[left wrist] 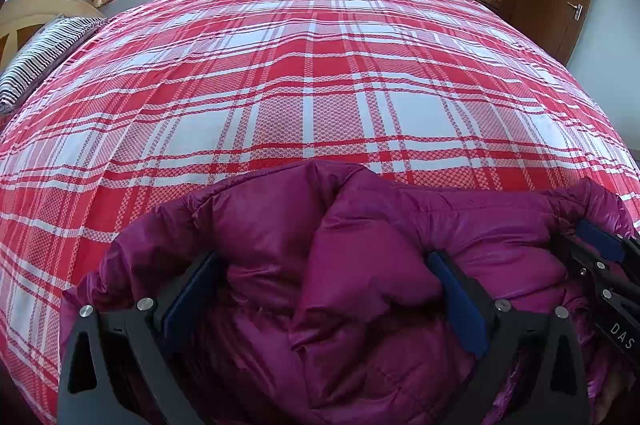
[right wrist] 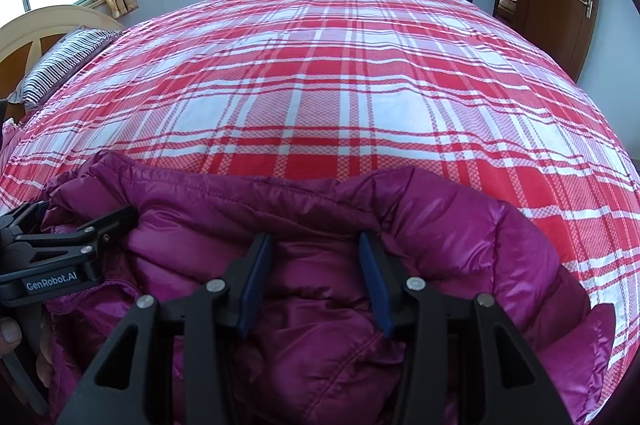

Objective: Fold large clothes

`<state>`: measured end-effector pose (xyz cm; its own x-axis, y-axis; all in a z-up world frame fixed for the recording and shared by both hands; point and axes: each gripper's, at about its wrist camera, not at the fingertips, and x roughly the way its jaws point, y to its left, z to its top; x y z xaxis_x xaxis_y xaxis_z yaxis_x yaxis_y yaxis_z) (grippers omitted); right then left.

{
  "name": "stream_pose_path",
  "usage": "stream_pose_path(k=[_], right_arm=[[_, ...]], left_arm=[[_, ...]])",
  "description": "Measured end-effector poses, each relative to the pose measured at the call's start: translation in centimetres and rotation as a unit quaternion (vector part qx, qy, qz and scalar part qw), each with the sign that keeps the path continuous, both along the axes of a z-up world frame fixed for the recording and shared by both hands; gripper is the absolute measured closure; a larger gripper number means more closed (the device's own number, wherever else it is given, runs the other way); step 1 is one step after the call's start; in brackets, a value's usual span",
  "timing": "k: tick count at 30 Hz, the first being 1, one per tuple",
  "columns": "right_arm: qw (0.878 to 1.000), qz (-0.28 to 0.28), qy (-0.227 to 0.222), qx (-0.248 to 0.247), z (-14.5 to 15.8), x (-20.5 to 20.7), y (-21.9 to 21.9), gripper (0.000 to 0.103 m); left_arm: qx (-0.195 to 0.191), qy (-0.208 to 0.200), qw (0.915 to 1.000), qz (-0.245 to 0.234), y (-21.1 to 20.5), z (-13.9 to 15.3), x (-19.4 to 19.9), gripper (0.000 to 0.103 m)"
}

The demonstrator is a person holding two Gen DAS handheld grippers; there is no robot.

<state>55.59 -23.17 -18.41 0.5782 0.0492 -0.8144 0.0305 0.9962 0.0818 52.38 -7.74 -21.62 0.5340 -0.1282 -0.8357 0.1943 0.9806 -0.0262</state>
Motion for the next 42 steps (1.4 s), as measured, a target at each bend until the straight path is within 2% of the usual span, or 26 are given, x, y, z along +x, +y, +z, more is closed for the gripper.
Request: stream_pose_path(k=[11, 14, 15, 17, 18, 21, 23, 25, 29, 32, 37, 42], right_arm=[[1.000, 0.006, 0.006, -0.030, 0.0, 0.3, 0.7, 0.054], [1.000, 0.011, 0.008, -0.024, 0.2, 0.5, 0.6, 0.050], [1.000, 0.026, 0.010, -0.008, 0.5, 0.6, 0.3, 0.042], [1.000, 0.021, 0.009, 0.002, 1.8, 0.0, -0.6, 0.041], [1.000, 0.002, -0.003, 0.011, 3.2, -1.0, -1.5, 0.040], [0.996, -0.015, -0.030, 0.078, 7.3, -5.9, -4.4, 0.020], [0.995, -0.016, -0.035, 0.093, 9.0, -9.9, -5.5, 0.016], [0.994, -0.009, -0.024, 0.103, 9.8, -14.7, -6.3, 0.015], [0.995, -0.004, 0.001, 0.095, 9.3, -23.4, -7.2, 0.013], [0.995, -0.013, 0.024, 0.095, 7.8, -29.3, -7.9, 0.013], [0.993, -0.052, 0.041, 0.099, 5.1, -37.5, -8.1, 0.013], [0.991, -0.062, 0.048, 0.106, 2.5, -43.0, -7.0, 0.013]], left_arm=[[0.011, 0.004, 0.9999, 0.000, -0.4, 0.0, 0.3, 0.001], [0.007, 0.016, 0.9998, -0.004, -0.4, 0.3, 0.6, 0.001], [0.000, 0.025, 0.9997, -0.006, -0.1, 0.9, 0.8, 0.001], [-0.024, 0.023, 0.9994, -0.002, 0.7, 3.2, 0.3, 0.001], [-0.051, 0.008, 0.9986, -0.004, 1.5, 5.4, -0.4, 0.001], [-0.086, -0.040, 0.9952, -0.027, 4.2, 11.1, -4.5, 0.001], [-0.074, -0.068, 0.9942, -0.038, 6.6, 13.1, -8.5, 0.001], [-0.063, -0.078, 0.9938, -0.048, 9.6, 13.5, -13.2, 0.001], [-0.017, -0.063, 0.9971, -0.038, 15.4, 11.3, -22.0, 0.001], [-0.008, -0.041, 0.9988, -0.025, 19.2, 8.9, -28.0, 0.001], [-0.053, 0.002, 0.9986, -0.004, 22.2, 5.8, -36.0, 0.001], [-0.063, 0.024, 0.9978, -0.002, 22.3, 3.5, -39.4, 0.001]])
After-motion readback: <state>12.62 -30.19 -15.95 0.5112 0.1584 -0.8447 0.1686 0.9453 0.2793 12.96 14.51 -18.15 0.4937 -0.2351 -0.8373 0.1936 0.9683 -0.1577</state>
